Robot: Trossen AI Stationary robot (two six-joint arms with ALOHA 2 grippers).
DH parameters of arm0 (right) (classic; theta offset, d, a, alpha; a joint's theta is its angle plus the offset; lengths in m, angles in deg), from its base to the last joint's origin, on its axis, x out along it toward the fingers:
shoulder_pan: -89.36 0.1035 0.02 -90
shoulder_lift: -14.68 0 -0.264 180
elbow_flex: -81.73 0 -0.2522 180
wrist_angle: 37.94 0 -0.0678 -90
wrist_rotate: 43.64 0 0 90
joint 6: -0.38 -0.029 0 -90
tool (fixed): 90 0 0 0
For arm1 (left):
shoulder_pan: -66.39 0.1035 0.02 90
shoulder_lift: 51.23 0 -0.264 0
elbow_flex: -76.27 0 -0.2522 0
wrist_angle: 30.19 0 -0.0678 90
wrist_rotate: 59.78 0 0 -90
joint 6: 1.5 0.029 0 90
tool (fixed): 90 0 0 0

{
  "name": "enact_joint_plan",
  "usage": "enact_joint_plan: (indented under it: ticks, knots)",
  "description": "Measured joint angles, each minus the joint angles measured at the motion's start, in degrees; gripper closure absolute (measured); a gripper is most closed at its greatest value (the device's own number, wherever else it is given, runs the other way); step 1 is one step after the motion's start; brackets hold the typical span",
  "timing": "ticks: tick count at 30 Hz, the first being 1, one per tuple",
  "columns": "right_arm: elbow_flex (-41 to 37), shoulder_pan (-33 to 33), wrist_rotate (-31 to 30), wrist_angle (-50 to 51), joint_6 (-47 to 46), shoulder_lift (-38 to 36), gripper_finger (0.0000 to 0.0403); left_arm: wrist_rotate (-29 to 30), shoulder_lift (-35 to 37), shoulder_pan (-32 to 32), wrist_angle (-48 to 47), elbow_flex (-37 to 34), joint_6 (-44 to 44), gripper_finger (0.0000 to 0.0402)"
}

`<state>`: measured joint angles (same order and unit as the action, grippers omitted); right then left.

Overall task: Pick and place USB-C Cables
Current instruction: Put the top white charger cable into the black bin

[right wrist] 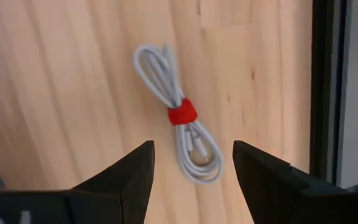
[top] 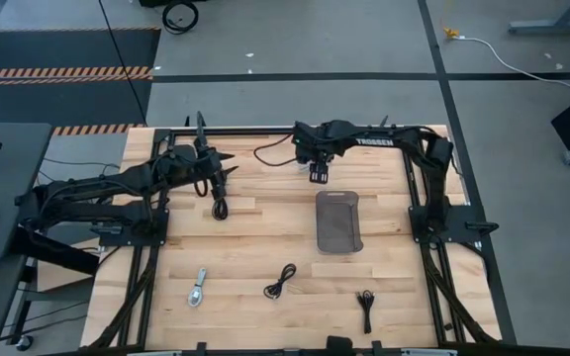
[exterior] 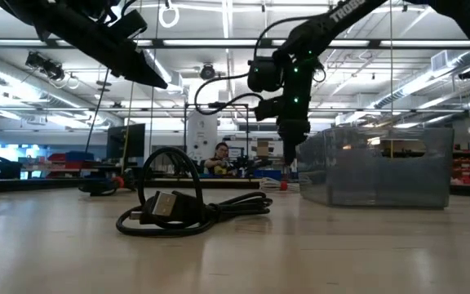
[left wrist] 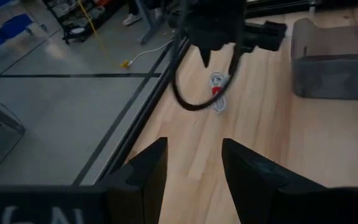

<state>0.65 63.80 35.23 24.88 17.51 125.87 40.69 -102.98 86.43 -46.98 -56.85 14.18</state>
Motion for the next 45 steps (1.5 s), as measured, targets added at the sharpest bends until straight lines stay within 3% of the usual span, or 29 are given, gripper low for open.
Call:
enact_joint_plan:
  ticks: [14,33,39,45]
  knots:
    - [0.02,-2.25,4.79,-4.47,1.9,0.7,0.0179,-0.28,0.0,-0.37,3.4,0.07,-1.56,0.0241]
    - [-0.04,-1.94,3.08,-4.04,2.96,7.85,0.0182,-0.24,0.0,-1.14,7.1,0.07,-0.85,0.0241]
    - [0.01,-1.54,3.07,-5.01,3.52,8.29,0.0216,-0.24,0.0,-1.14,7.08,0.07,-0.86,0.0241]
    - [-0.04,-1.06,0.75,-4.91,4.06,8.31,0.0281,-0.24,0.0,-1.14,7.06,0.07,-0.87,0.0241]
